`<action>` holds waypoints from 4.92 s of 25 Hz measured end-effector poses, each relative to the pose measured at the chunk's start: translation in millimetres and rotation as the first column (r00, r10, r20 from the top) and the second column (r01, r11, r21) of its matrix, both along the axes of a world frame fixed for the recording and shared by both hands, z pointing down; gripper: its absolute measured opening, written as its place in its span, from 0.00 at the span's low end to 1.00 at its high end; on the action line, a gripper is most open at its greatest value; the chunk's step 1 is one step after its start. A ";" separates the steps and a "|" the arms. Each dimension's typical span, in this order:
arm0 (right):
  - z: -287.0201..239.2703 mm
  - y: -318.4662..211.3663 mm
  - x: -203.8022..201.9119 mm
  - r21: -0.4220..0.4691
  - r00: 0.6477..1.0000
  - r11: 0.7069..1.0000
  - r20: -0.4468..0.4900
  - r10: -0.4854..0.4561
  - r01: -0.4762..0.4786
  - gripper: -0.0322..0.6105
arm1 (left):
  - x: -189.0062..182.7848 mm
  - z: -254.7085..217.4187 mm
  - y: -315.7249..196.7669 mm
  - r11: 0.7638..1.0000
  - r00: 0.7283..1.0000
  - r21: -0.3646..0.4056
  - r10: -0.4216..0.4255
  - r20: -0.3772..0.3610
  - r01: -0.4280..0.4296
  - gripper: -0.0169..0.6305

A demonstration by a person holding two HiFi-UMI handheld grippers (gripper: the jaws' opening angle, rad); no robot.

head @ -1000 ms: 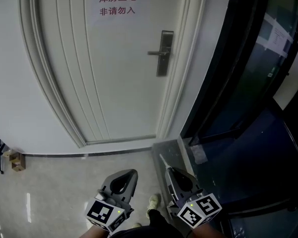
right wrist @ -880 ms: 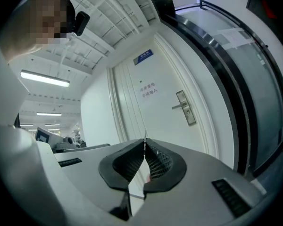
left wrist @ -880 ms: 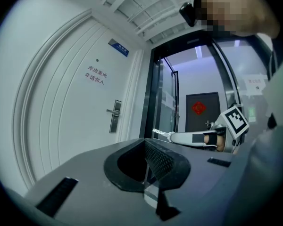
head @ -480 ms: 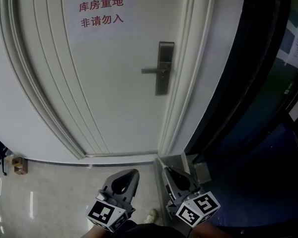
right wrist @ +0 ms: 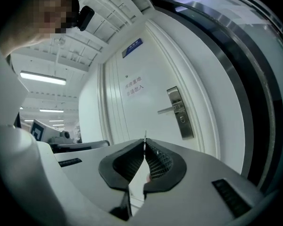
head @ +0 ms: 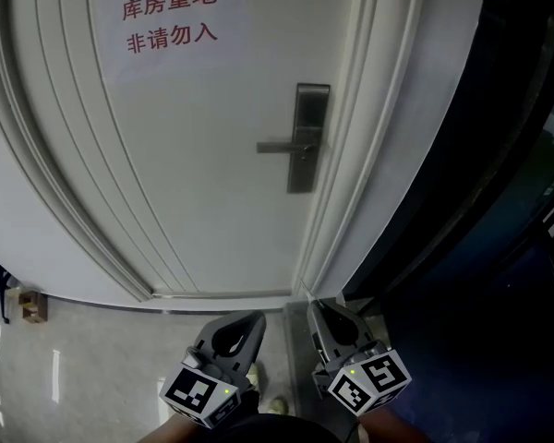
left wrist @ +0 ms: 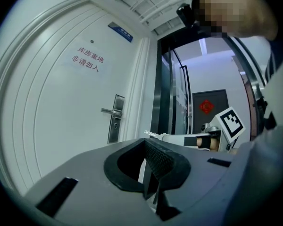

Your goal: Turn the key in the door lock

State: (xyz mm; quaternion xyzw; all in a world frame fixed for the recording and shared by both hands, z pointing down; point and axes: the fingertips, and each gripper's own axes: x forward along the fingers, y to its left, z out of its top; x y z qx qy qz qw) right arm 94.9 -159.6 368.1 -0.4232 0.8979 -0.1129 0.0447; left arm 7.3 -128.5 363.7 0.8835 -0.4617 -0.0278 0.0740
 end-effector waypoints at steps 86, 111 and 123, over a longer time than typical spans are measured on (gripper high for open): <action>20.3 -303.6 -44.2 0.611 -0.130 0.740 -0.740 0.660 0.280 0.09 | -47.3 32.5 -146.3 0.996 0.998 -0.073 0.047 -0.047 -0.051 0.03; 0.8 -112.4 -32.7 0.475 0.456 0.877 -0.798 0.395 0.071 0.07 | 8.4 -7.5 -84.8 0.997 0.998 0.054 0.060 -0.011 -0.059 0.03; -0.1 -84.6 -33.4 0.336 0.718 0.942 -0.656 0.231 0.004 0.07 | 14.9 -7.9 -66.0 0.997 0.999 0.058 0.051 -0.002 -0.050 0.03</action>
